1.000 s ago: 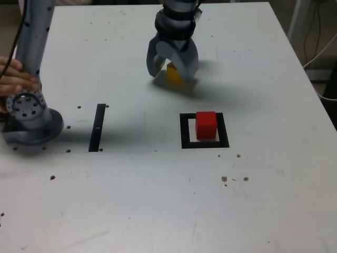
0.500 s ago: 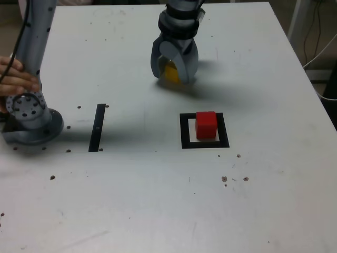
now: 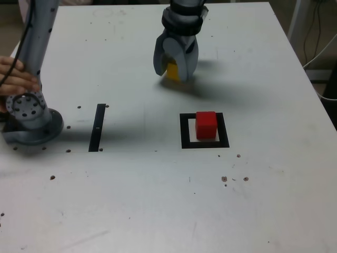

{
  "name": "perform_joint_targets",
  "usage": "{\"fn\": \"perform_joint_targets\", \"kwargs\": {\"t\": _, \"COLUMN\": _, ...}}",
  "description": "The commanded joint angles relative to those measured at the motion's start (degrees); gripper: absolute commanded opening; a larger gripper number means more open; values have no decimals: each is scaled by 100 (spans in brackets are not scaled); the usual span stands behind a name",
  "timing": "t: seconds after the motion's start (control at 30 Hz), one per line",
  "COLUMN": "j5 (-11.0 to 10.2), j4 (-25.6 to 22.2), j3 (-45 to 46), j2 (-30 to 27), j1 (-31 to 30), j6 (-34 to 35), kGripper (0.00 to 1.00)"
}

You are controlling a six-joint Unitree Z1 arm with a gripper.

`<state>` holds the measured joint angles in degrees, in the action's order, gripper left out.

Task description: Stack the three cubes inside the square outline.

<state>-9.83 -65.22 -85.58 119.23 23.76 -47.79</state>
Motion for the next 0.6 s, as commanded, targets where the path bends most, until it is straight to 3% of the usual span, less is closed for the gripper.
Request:
{"fn": "perform_joint_targets", "kwargs": {"t": 0.0, "j5": -10, "j4": -48, "j3": -105, "j2": 8, "j1": -12, "j6": 37, "kGripper": 35}}
{"fn": "perform_joint_targets", "kwargs": {"t": 0.27, "j5": -34, "j4": -18, "j3": -317, "j2": -255, "j1": -142, "j6": 390, "kGripper": 35}}
{"fn": "perform_joint_targets", "kwargs": {"t": 0.57, "j5": 93, "j4": -291, "j3": -357, "j2": -673, "j1": -941, "j6": 1551, "kGripper": 35}}
